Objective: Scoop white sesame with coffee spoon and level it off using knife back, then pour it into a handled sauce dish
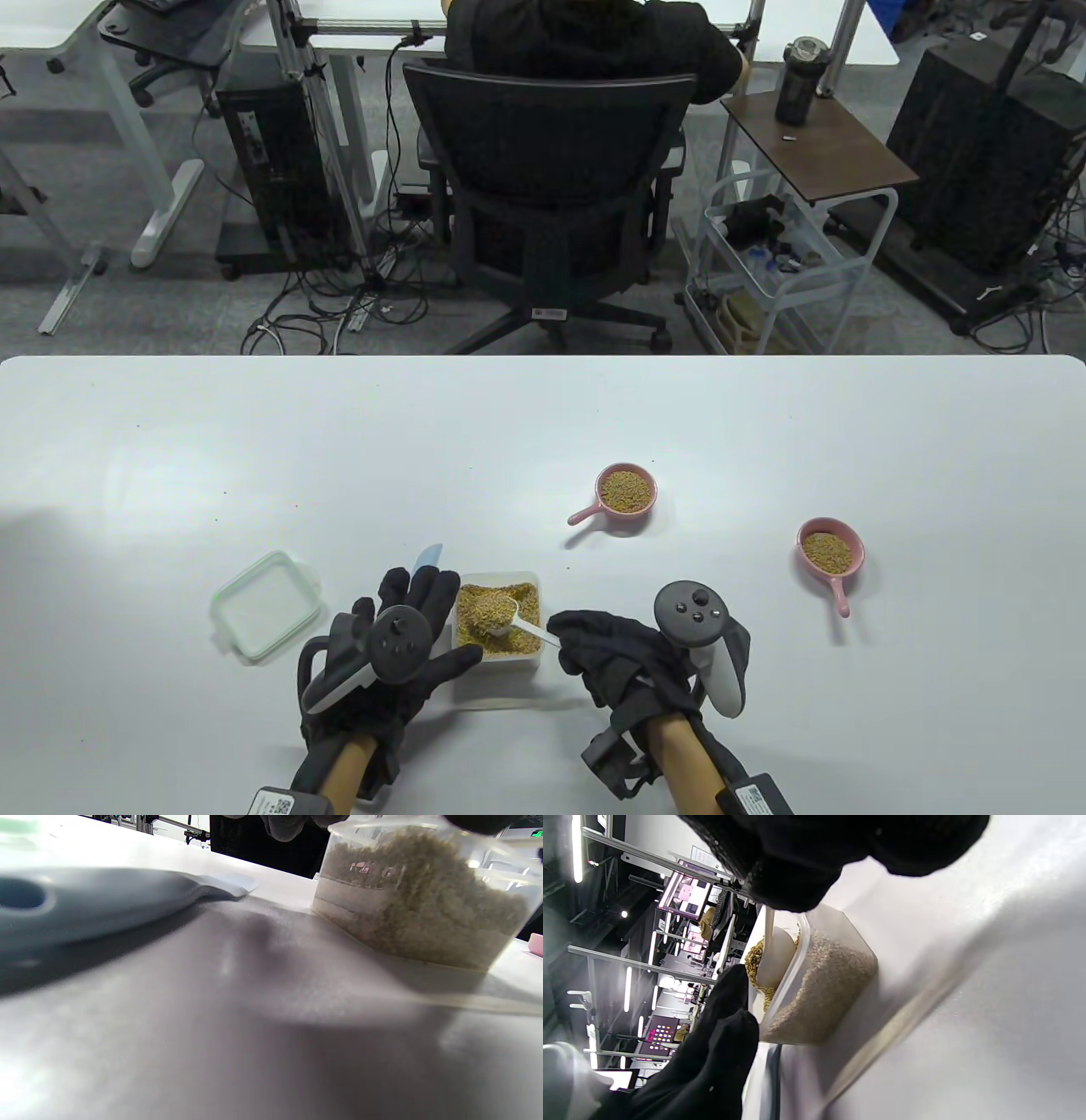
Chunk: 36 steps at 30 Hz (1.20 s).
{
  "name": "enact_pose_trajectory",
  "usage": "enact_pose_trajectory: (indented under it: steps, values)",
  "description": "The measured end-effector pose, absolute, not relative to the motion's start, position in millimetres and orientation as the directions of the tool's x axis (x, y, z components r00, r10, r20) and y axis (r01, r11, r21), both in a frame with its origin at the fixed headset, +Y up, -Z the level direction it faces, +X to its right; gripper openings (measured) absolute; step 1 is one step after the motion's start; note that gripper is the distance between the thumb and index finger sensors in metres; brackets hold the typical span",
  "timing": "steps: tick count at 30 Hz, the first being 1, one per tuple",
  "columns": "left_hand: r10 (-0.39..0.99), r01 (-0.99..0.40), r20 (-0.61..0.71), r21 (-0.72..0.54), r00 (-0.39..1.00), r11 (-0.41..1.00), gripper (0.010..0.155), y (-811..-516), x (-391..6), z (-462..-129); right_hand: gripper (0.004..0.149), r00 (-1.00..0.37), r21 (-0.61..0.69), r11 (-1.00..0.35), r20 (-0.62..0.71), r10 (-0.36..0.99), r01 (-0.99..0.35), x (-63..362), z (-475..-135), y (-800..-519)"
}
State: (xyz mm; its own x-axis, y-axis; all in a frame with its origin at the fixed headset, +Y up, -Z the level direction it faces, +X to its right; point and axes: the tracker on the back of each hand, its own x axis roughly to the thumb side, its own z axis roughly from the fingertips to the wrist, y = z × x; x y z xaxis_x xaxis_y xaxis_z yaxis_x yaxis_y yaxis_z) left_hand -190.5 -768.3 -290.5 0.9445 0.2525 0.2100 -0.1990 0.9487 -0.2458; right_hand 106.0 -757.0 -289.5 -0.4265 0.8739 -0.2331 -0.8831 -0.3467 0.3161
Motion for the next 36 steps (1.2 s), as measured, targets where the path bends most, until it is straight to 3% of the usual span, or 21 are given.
enact_pose_trajectory:
  steps: [12, 17, 21, 25, 28, 36]
  values:
    - [0.277, -0.223, 0.209, -0.250, 0.938, 0.942, 0.093, -766.5, -192.4, -289.7, 0.038, -0.428, 0.305, -0.354, -0.228, 0.874, -0.884, 108.5, -288.2, -756.3]
    - [0.308, -0.290, 0.105, -0.154, 0.946, 0.945, 0.090, -754.7, -211.8, -287.2, 0.038, -0.432, 0.305, -0.359, -0.217, 0.875, -0.882, 108.6, -288.4, -756.4]
    - [0.110, -0.122, -0.081, -0.165, 0.991, 0.979, 0.083, -746.1, -228.3, -286.0, 0.038, -0.436, 0.302, -0.366, -0.211, 0.875, -0.880, 108.7, -288.6, -756.8]
    - [-0.021, -0.033, -0.158, -0.330, 0.987, 0.944, 0.073, -751.2, -226.7, -288.4, 0.038, -0.440, 0.302, -0.371, -0.204, 0.875, -0.878, 108.0, -288.8, -757.1]
    - [-0.171, 0.085, -0.145, -0.469, 0.974, 0.879, 0.073, -758.4, -217.9, -291.6, 0.038, -0.453, 0.300, -0.387, -0.196, 0.870, -0.872, 108.3, -288.6, -757.0]
    - [-0.136, 0.064, -0.126, -0.458, 0.983, 0.887, 0.054, -763.3, -212.5, -293.7, 0.038, -0.446, 0.287, -0.384, -0.196, 0.874, -0.878, 111.2, -287.8, -755.6]
